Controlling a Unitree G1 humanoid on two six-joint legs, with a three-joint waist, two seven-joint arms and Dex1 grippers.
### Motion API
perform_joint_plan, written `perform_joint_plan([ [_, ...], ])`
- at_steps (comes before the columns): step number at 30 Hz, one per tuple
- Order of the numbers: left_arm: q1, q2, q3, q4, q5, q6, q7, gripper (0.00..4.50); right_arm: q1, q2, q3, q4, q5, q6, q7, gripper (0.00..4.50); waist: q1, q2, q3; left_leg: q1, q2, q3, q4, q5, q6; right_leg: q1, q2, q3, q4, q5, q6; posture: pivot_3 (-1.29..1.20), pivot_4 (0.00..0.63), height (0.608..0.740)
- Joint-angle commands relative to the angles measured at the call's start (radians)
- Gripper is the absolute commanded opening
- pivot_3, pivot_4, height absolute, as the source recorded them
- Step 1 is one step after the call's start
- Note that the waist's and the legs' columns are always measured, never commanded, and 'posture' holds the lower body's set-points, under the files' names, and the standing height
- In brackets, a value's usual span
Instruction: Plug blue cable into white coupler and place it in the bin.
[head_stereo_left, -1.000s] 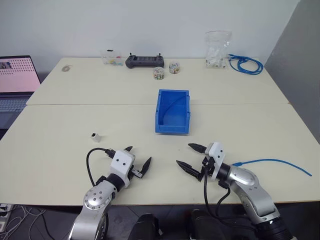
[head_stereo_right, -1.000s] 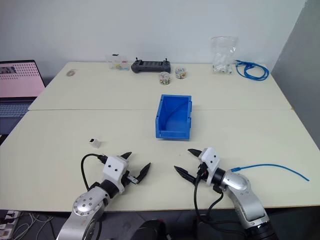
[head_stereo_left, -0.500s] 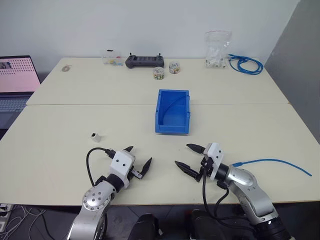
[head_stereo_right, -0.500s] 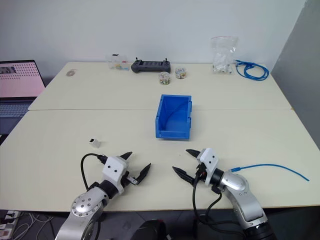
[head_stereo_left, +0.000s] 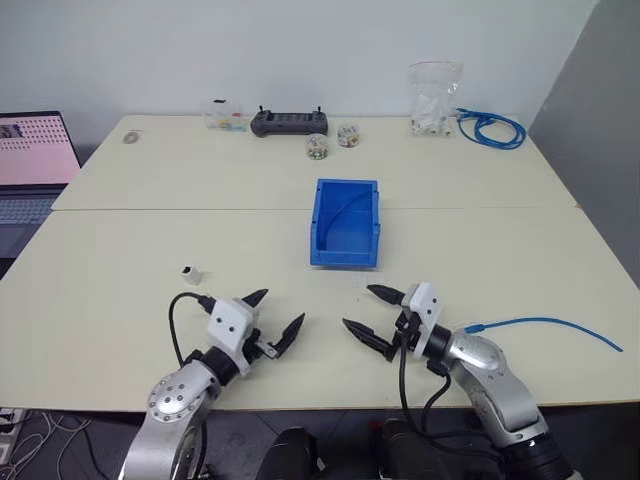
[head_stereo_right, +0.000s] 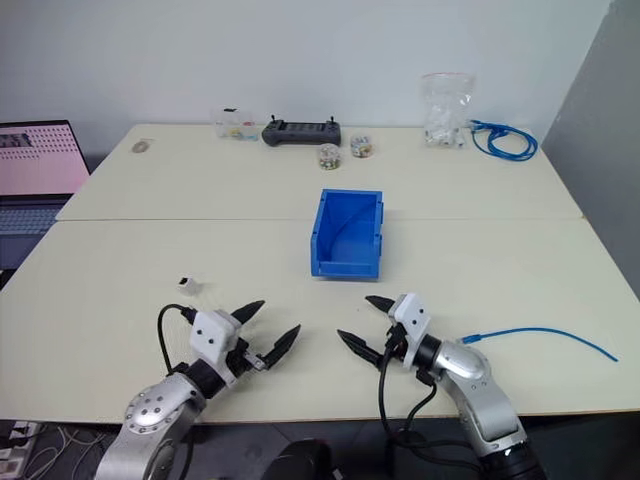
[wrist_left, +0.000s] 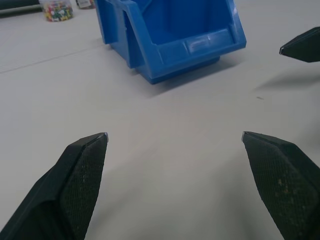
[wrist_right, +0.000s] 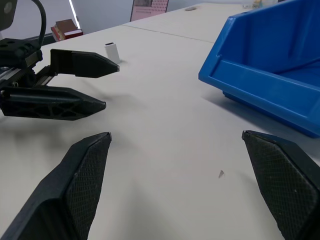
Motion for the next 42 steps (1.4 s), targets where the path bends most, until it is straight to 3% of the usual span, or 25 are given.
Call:
perform_joint_plan([
  [1, -0.028, 0.031, -0.012, -0.029, -0.008, -0.035, -0.050, 4.50, -0.005, -0.006, -0.015, -0.058, 0.005, -0.004, -0.010, 4.45, 0.000, 0.000, 0.000, 0.000, 0.000, 0.000, 0.000, 0.000, 0.000, 0.000, 0.000, 0.000, 0.000, 0.000, 0.000, 0.00, 0.150, 0.740],
  [5, -0.066, 0.095, -0.085, -0.063, -0.019, -0.015, -0.161, 4.50, 0.006, -0.052, -0.073, -0.172, 0.039, 0.046, -0.023, 4.45, 0.000, 0.000, 0.000, 0.000, 0.000, 0.000, 0.000, 0.000, 0.000, 0.000, 0.000, 0.000, 0.000, 0.000, 0.000, 0.00, 0.150, 0.740],
  [11, -0.192, 0.199, -0.199, -0.071, -0.099, 0.089, -0.373, 4.50, 0.096, -0.293, -0.301, -0.375, 0.127, 0.209, 0.016, 4.45, 0.007, 0.000, 0.000, -0.001, -0.001, -0.001, 0.000, 0.000, 0.000, 0.000, 0.000, -0.001, -0.001, 0.000, 0.000, 0.00, 0.150, 0.740],
  [16, -0.295, 0.210, -0.272, -0.043, -0.099, 0.123, -0.452, 4.50, 0.171, -0.538, -0.502, -0.306, 0.167, 0.276, 0.159, 4.45, 0.008, -0.001, 0.001, -0.001, -0.001, 0.000, 0.000, 0.000, 0.000, 0.000, 0.000, -0.003, -0.001, 0.000, 0.000, 0.00, 0.150, 0.740],
  [19, -0.328, 0.197, -0.305, -0.011, -0.077, 0.106, -0.473, 4.50, 0.198, -0.646, -0.543, -0.210, 0.158, 0.256, 0.264, 4.45, 0.008, -0.001, 0.001, -0.001, -0.001, 0.001, 0.000, 0.000, 0.000, 0.001, 0.000, -0.003, -0.001, 0.000, 0.000, 0.00, 0.150, 0.740],
  [24, -0.351, 0.192, -0.332, 0.008, -0.046, 0.081, -0.483, 4.50, 0.190, -0.781, -0.505, -0.057, 0.103, 0.191, 0.407, 4.45, 0.006, -0.002, 0.002, 0.000, 0.001, 0.001, 0.000, 0.000, 0.000, 0.001, 0.002, -0.003, -0.001, 0.000, 0.000, 0.00, 0.150, 0.740],
  [27, -0.363, 0.196, -0.347, 0.017, -0.015, 0.060, -0.489, 4.50, 0.106, -0.827, -0.419, 0.085, 0.019, 0.099, 0.460, 4.45, 0.006, -0.003, 0.002, 0.000, 0.000, 0.002, 0.001, 0.000, 0.000, 0.002, 0.001, -0.003, -0.001, 0.000, 0.000, 0.00, 0.150, 0.740],
  [36, -0.400, 0.195, -0.352, 0.003, -0.002, 0.082, -0.478, 4.50, -0.125, -0.817, -0.234, 0.400, -0.098, -0.021, 0.576, 4.45, 0.003, -0.003, 0.002, 0.001, 0.000, 0.001, 0.000, 0.000, 0.000, 0.003, 0.001, -0.003, -0.002, 0.000, 0.000, 0.00, 0.150, 0.740],
  [39, -0.417, 0.193, -0.351, -0.018, -0.009, 0.112, -0.471, 4.50, -0.182, -0.807, -0.188, 0.493, -0.137, -0.063, 0.598, 3.99, 0.002, -0.003, 0.002, 0.001, 0.000, 0.001, 0.001, 0.000, 0.000, 0.004, 0.001, -0.003, -0.002, 0.000, 0.000, 0.00, 0.150, 0.740],
  [42, -0.433, 0.191, -0.352, -0.039, -0.013, 0.140, -0.467, 4.50, -0.223, -0.800, -0.152, 0.556, -0.172, -0.102, 0.615, 3.08, 0.000, -0.003, 0.002, 0.001, 0.000, 0.001, 0.001, 0.000, 0.000, 0.004, 0.001, -0.003, -0.002, 0.000, 0.000, 0.00, 0.150, 0.740],
])
